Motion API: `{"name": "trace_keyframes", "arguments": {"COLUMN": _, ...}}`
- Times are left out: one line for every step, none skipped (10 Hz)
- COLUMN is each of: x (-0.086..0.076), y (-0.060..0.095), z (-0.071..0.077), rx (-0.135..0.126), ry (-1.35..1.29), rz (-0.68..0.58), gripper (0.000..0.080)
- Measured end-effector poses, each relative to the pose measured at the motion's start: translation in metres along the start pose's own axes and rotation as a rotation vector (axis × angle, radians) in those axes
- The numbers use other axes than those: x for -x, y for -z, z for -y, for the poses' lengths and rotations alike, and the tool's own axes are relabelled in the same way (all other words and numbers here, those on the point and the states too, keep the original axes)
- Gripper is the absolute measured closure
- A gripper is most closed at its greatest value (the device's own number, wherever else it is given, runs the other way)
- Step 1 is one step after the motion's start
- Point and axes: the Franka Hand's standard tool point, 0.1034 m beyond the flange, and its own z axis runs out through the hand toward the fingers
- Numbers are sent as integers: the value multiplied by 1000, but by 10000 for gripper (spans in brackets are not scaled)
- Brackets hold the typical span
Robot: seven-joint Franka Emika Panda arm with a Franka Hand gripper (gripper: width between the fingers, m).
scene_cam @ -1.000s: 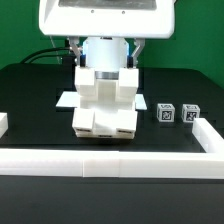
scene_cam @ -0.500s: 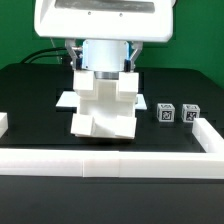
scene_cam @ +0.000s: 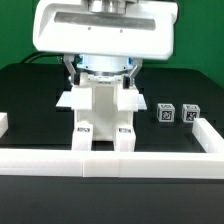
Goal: Assemble chair
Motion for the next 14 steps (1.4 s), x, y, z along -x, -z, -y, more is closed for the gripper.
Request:
{"name": "trace_keyframes", "arguments": {"x": -4, "y": -2, "z": -1, "rx": 5, "ry": 2, "rz": -11, "gripper": 150}}
{"name": "trace_keyframes", "arguments": {"x": -5, "y": -2, "z": -1, "rx": 8, "ry": 3, "rz": -22, "gripper": 150}}
{"name": "trace_keyframes", "arguments": {"x": -7, "y": -2, "z": -1, "rx": 10, "ry": 4, "rz": -29, "gripper": 150}}
{"name": "trace_keyframes", "arguments": {"x": -8, "y": -2, "z": -1, "rx": 10, "ry": 12, "rz": -30, "gripper": 150}}
{"name": "trace_keyframes", "arguments": {"x": -9, "y": -1, "z": -2, "rx": 10, "ry": 17, "rz": -30, "gripper": 150}}
{"name": "trace_keyframes", "arguments": {"x": -9, "y": 4, "z": -2, "rx": 4, "ry": 14, "rz": -20, "gripper": 150}}
{"name": "trace_keyframes", "arguments": {"x": -8, "y": 13, "z": 1, "rx": -8, "ry": 4, "rz": -5, "gripper": 150}}
{"name": "trace_keyframes", "arguments": {"x": -8, "y": 20, "z": 3, "rx": -17, "ry": -8, "rz": 4, "gripper": 150}}
{"name": "trace_keyframes", "arguments": {"x": -6, "y": 25, "z": 4, "rx": -26, "ry": -9, "rz": 17, "gripper": 150}}
{"name": "trace_keyframes", "arguments": {"x": -6, "y": 29, "z": 5, "rx": -30, "ry": -10, "rz": 16, "gripper": 150}}
{"name": "trace_keyframes", "arguments": {"x": -2, "y": 34, "z": 9, "rx": -40, "ry": -40, "rz": 32, "gripper": 150}}
{"name": "trace_keyframes", "arguments": {"x": 4, "y": 38, "z": 17, "rx": -54, "ry": -109, "rz": 68, "gripper": 150}}
{"name": "trace_keyframes", "arguments": {"x": 10, "y": 42, "z": 29, "rx": -65, "ry": -171, "rz": 102, "gripper": 150}}
{"name": "trace_keyframes", "arguments": {"x": 17, "y": 45, "z": 45, "rx": -101, "ry": -224, "rz": 150, "gripper": 150}}
